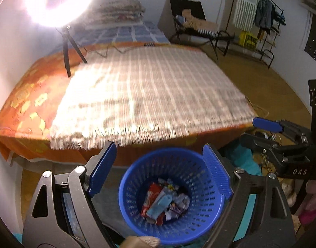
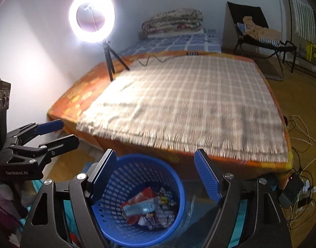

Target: Collect trash

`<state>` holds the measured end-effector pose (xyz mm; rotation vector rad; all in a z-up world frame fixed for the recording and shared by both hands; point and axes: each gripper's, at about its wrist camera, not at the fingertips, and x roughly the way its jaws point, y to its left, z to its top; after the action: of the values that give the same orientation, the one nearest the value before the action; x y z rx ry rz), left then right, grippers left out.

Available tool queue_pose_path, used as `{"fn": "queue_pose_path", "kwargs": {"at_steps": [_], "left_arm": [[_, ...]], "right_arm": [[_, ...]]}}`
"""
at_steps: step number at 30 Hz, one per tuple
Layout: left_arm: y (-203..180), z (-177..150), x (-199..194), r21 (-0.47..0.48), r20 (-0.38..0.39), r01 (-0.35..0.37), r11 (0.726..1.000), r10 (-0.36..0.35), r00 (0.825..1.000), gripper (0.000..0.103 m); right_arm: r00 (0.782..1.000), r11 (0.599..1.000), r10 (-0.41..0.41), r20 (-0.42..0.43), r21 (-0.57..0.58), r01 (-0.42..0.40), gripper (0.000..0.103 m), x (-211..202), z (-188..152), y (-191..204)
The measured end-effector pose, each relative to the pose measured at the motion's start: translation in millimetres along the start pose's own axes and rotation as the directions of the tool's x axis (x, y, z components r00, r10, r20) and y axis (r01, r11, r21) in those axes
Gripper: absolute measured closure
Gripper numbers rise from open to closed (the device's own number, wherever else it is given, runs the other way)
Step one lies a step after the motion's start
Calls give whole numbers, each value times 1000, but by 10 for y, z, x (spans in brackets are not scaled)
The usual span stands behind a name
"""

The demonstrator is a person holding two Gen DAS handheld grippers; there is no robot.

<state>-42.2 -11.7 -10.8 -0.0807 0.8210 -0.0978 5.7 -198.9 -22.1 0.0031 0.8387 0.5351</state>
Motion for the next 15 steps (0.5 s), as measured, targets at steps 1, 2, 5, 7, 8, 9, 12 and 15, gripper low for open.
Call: {"fn": "queue_pose_path", "kwargs": {"at_steps": [1,2,5,7,8,9,12,15], "left_arm": [[-9,35,-28,2,14,-9,1000,9,1000,7],[-18,66,-57,5,31,-19,1000,18,999,3],[-37,135,-128,9,63,-32,999,31,997,3],[-39,186,-159,2,78,-28,1000,27,997,2],[-38,204,-163,-3,78,-23,1000,24,997,2],[-39,228,-161,-9,76,-18,1000,18,997,2],[-45,273,-154,-15,77,-16,1000,17,997,1],[-51,300,-157,-21,83,-17,1000,19,996,1]], "right_arm": [[1000,1000,3,8,1,-3,25,-22,15,-13],[1000,1000,8,24,3,-8,24,-49,48,-11],[999,1000,5,51,6,-5,23,-86,114,-25],[998,1000,6,62,8,-7,23,-104,137,-35],[998,1000,6,67,10,-7,23,-104,159,-40],[998,1000,5,68,11,-6,23,-102,171,-46],[997,1000,3,73,13,-4,23,-106,201,-71],[997,1000,-1,82,21,0,23,-118,224,-95]]}}
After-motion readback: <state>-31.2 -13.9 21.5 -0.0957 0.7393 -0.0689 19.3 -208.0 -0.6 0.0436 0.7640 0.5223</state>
